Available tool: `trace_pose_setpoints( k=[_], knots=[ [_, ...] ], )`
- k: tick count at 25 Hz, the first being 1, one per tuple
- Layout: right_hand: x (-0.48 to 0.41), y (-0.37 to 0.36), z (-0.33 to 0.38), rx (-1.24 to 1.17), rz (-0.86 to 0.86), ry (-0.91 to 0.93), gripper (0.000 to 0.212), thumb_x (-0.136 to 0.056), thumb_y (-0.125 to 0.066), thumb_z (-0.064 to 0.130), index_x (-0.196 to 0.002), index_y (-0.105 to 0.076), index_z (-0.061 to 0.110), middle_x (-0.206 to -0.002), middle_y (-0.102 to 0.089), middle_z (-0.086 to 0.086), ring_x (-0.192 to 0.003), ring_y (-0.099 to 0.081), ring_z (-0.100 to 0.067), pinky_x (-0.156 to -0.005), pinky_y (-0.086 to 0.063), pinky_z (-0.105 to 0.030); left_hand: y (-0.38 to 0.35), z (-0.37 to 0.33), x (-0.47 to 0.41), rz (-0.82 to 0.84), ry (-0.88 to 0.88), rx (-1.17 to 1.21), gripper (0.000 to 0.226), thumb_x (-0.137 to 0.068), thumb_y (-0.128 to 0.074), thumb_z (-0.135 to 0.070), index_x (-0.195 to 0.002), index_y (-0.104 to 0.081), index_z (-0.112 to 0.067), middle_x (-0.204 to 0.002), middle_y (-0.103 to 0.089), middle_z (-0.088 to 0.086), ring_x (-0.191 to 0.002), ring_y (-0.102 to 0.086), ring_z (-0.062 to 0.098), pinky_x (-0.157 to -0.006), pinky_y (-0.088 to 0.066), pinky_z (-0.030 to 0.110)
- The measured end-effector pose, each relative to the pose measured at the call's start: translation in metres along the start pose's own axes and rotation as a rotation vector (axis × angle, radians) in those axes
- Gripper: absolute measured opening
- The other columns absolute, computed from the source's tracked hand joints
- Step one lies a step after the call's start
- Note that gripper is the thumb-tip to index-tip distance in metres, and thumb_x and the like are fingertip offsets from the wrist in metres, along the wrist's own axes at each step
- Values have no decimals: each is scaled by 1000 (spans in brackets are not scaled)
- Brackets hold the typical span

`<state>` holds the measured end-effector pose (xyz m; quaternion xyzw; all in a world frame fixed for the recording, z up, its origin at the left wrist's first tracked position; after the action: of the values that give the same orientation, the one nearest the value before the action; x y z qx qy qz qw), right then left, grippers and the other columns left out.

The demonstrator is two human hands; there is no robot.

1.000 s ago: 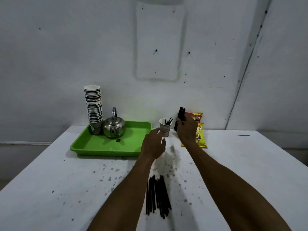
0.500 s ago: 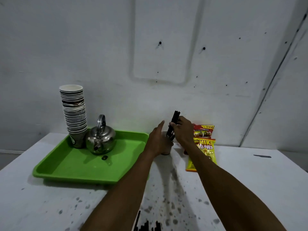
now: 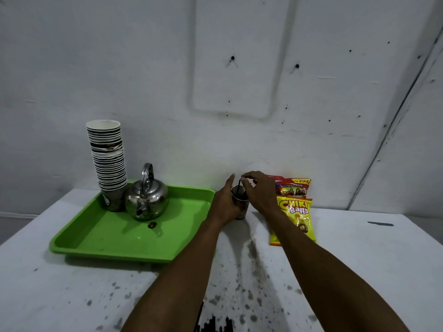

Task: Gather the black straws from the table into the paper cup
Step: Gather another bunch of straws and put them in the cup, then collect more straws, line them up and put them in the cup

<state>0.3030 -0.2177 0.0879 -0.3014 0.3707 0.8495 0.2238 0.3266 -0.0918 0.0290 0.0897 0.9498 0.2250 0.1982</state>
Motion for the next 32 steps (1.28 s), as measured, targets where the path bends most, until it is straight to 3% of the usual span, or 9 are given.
trace_pose_setpoints(
  k=[3, 8, 11, 16, 18, 21, 27, 29, 32],
  knots=[
    [8, 12, 5, -15, -150, -51, 20, -93, -61, 18, -108, -70, 8, -110, -72, -8, -105, -64, -20, -92, -47, -28, 2, 4, 11, 42, 33, -103, 99, -78, -72, -39, -154, -17, -9, -147, -48, 16, -134, -47, 31, -106, -46, 43],
    [59, 29, 9, 124, -291, -122, 17, -89, -58, 7, -103, -68, 8, -101, -69, -9, -97, -62, -24, -81, -43, -22, 5, -4, 50, 66, -49, -452, 72, -92, -56, -26, -150, -24, 0, -149, -42, 21, -134, -44, 38, -105, -44, 45],
    [103, 25, 9, 167, -181, -135, 18, -85, -60, 5, -100, -66, 10, -100, -67, -9, -98, -61, -27, -78, -49, -30, 8, -10, 81, 140, -25, -596, 73, -96, -53, -28, -151, -17, 4, -156, -29, 23, -143, -31, 35, -115, -33, 42],
    [181, 3, 10, 341, 239, -225, 21, -90, -54, 26, -96, -68, 12, -100, -66, -12, -100, -60, -31, -80, -49, -39, 18, -25, 148, 199, -147, -714, 59, -101, -43, -31, -150, -27, -2, -155, -35, 18, -141, -36, 32, -109, -37, 43],
    [201, 8, 24, 336, 263, -177, 29, -91, -46, 32, -84, -67, 12, -91, -67, -10, -90, -63, -30, -74, -49, -37, 25, -24, 180, 167, -263, -760, 52, -101, -38, -27, -148, -35, -6, -154, -39, 16, -142, -38, 31, -112, -36, 43],
    [227, 23, 47, 270, 228, -87, 32, -94, -44, 29, -85, -68, 10, -88, -68, -9, -86, -64, -29, -74, -51, -38, 40, -17, 227, 120, -393, -739, 49, -98, -29, -22, -141, -48, -8, -151, -46, 14, -142, -41, 28, -116, -33, 47],
    [275, 55, 84, 129, 194, -71, 22, -91, -56, 23, -87, -72, 9, -87, -71, -8, -85, -66, -28, -74, -52, -38, 61, -4, 284, 55, -183, -566, 60, -98, -24, -41, -136, -55, -6, -148, -48, 15, -142, -40, 28, -114, -39, 42],
    [289, 63, 96, 96, 199, -113, 24, -90, -60, 33, -82, -72, 14, -84, -70, -2, -85, -66, -23, -74, -51, -36, 60, -4, 297, 75, -154, -603, 68, -94, -18, -46, -133, -57, -6, -145, -52, 15, -139, -45, 27, -112, -40, 48],
    [310, 68, 114, 163, 219, -181, 38, -79, -61, 60, -87, -75, 26, -86, -65, 4, -88, -59, -13, -76, -49, -33, 60, -11, 309, 98, -136, -636, 78, -89, -8, -51, -139, -51, -11, -151, -46, 8, -144, -38, 21, -116, -32, 44]
  ],
)
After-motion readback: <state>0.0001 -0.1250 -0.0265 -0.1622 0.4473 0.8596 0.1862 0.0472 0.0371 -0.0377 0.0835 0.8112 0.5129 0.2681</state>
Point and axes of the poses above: each hand's wrist, its own x-axis away from the middle knuckle, its own y-axis out of the back of the hand, z = x × y, the point moved 6 cm from there along -x, towards the middle knuckle
